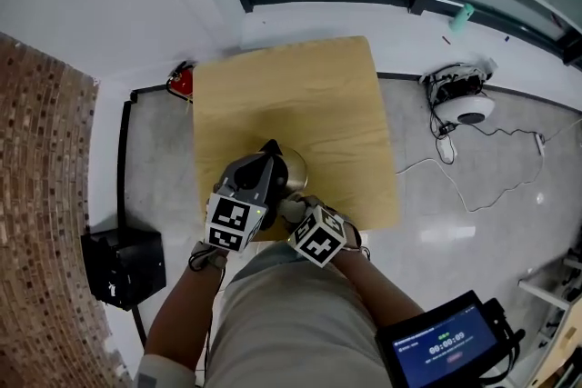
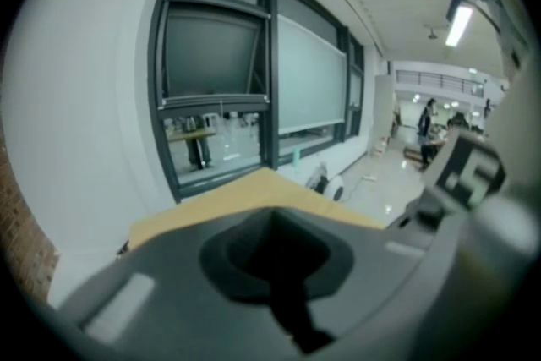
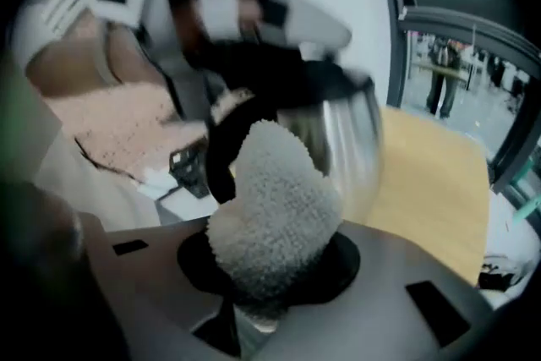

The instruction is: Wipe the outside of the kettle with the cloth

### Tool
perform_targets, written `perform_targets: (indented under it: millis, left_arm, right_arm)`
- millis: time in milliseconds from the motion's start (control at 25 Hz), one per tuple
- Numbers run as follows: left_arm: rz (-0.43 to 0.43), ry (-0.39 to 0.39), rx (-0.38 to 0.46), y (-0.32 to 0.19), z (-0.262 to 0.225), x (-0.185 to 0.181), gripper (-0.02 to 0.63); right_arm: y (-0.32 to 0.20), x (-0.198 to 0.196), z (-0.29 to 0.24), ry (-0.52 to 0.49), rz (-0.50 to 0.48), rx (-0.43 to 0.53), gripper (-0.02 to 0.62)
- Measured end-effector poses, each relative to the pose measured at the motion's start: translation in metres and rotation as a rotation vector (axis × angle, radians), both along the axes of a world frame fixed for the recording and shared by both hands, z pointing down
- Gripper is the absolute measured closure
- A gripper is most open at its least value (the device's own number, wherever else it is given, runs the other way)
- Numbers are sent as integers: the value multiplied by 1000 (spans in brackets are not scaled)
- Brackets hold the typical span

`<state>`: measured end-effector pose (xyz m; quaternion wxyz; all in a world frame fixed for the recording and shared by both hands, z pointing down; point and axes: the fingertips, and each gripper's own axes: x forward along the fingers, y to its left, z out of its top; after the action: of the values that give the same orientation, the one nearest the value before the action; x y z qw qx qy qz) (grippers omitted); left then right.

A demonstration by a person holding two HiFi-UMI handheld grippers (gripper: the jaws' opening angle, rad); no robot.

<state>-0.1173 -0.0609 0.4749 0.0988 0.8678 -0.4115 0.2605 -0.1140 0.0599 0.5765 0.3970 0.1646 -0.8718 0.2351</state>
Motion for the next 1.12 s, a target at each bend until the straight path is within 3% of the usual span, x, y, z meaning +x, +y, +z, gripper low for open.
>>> perform_targets:
  millis: [80, 120, 280, 360, 440, 600, 680, 760, 800, 880, 960, 1000, 1040, 1120]
  left_arm:
    - [0, -7, 3, 0, 0, 1, 609]
    - [1, -12, 5, -1, 1, 2, 611]
    - [8, -11, -9, 2, 0, 2, 609]
    - [-2, -9, -6, 3, -1, -1, 609]
    - [-4, -11, -8, 2, 0, -1, 609]
    - [-6, -23, -15, -5, 6, 11, 609]
    - [-6, -16, -24, -5, 6, 11, 609]
    - [-8, -10, -23, -4, 4, 5, 609]
    - [-12, -15, -19, -2, 4, 2, 609]
    - [-19, -24, -7, -2, 4, 2, 609]
    - [-20, -19, -8, -4, 3, 5, 609]
    - [-19, -16, -10, -4, 3, 4, 609]
    - [-19, -17, -9, -3, 4, 3, 609]
    - [-23, -24, 2, -3, 5, 1, 609]
  right_arm:
    - [-3, -10, -33, -116, 57, 58, 477]
    - [-3, -9, -23, -111, 70, 56, 477]
    - [2, 9, 41, 82, 37, -34, 479]
    - [-11, 15, 7, 70, 65, 48, 479]
    - [-31, 29, 0, 123, 97, 146, 479]
    - [-58, 66, 82, 343, 16, 144, 479]
    - [-69, 63, 49, 327, -16, 217, 479]
    - [-84, 55, 6, 244, 24, 295, 479]
    - [-89, 54, 6, 219, 45, 291, 479]
    - [-90, 60, 50, 257, 29, 182, 479]
    - [-67, 61, 86, 321, -84, 57, 479]
    - [-48, 54, 82, 320, -153, 38, 479]
    - [-28, 42, 66, 275, -212, 24, 479]
    - [5, 8, 11, 56, -249, -25, 479]
